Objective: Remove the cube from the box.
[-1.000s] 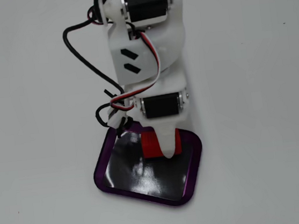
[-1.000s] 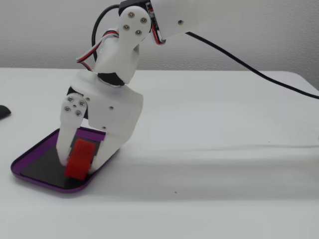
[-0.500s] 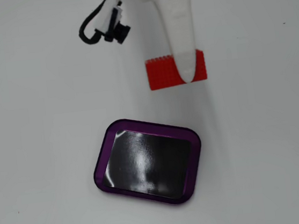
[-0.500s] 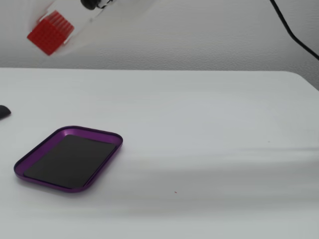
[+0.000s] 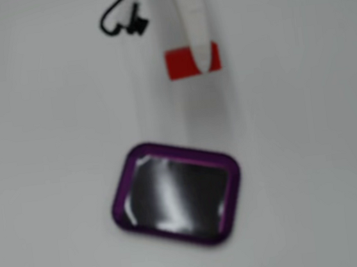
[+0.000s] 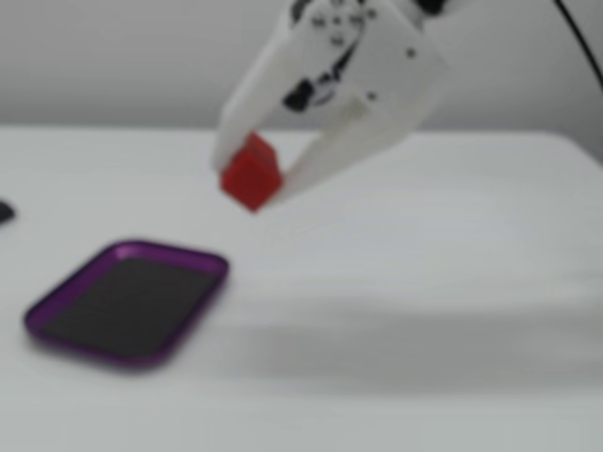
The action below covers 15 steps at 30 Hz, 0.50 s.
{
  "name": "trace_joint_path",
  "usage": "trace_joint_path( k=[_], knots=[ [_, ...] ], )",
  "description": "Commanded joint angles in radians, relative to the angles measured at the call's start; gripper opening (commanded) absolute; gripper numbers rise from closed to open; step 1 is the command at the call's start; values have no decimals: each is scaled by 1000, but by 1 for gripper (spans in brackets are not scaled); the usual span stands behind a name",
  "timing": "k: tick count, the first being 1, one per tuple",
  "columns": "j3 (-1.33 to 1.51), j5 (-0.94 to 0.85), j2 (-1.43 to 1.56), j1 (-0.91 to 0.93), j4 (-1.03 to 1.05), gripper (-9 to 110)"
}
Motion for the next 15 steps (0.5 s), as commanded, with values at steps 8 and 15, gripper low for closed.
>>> trace_joint_path(
  k=[8,15],
  knots=[
    [483,-26,193,3,-238,0],
    [586,-25,186,3,-333,0]
  ],
)
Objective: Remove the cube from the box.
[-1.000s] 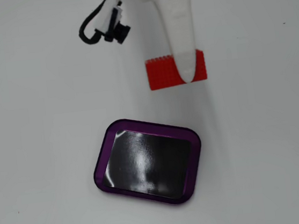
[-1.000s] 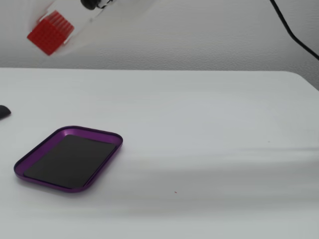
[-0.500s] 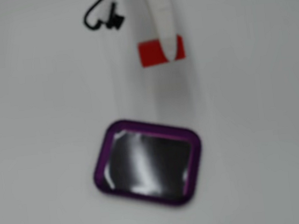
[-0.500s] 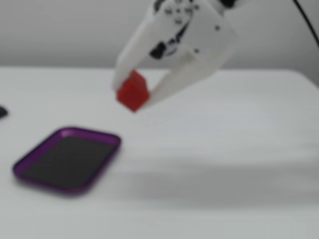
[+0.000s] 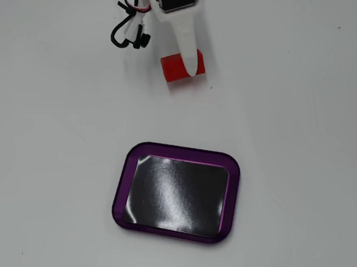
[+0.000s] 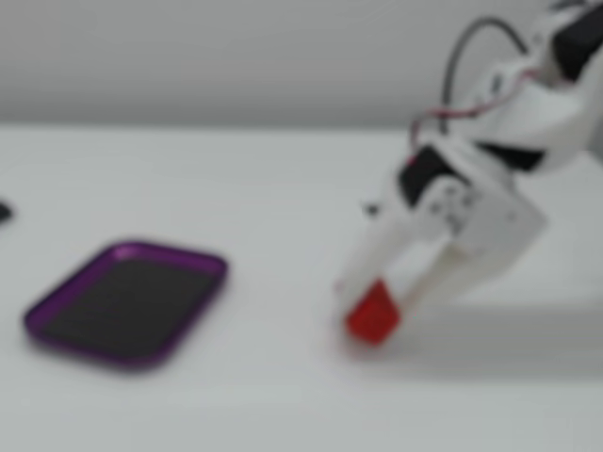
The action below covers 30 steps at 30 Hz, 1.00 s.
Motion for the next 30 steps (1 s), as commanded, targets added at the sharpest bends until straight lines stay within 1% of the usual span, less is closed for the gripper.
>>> trace_joint_path(
  k=[1,6,12,16,24,26,30],
  knots=[
    [5,-8,26,3,-34,0],
    [11,-8,34,3,-32,1],
    [12,-8,35,3,-26,11],
    [12,-8,35,3,-26,15],
    [-6,-2,40,23,-3,16],
    [-63,5,49,58,21,16],
    [-193,8,130,133,138,16]
  ],
)
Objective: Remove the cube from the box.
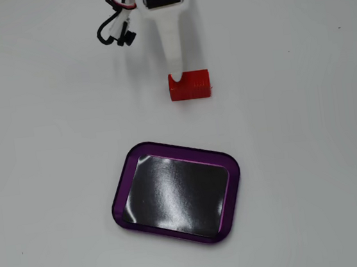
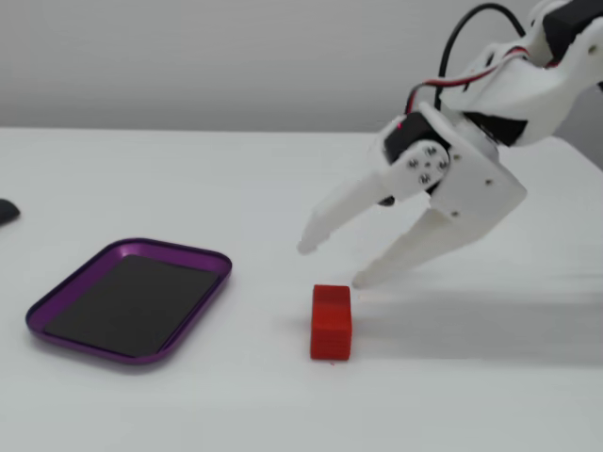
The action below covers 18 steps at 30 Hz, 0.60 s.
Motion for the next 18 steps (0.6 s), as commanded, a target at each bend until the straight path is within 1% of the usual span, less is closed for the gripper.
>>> trace_joint_path(
  k=[1,5,10,14,18],
  knots=[
    [-133,8,92,46,81,16],
    [-206,11,264,63,166,16],
    [-173,11,554,64,204,16],
    [-2,11,815,64,219,16],
    [261,11,1065,63,227,16]
  ],
)
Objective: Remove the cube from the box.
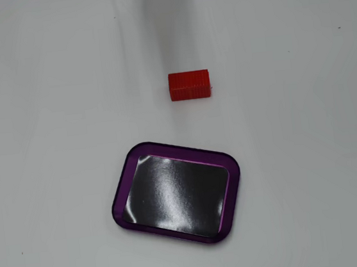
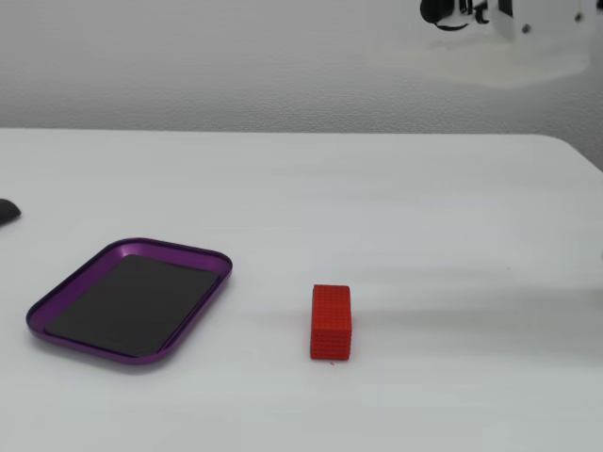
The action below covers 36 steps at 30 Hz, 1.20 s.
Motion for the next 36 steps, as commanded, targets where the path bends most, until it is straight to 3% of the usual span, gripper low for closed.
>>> trace_joint_path(
  k=[1,5,11,18,23,36],
  knots=[
    [192,6,144,5,11,16],
    [307,14,94,3,5,16],
    [321,193,87,2,34,16],
    [321,183,87,2,60,14],
    [321,144,87,0,66,-1],
    [316,74,87,0,94,0]
  ],
)
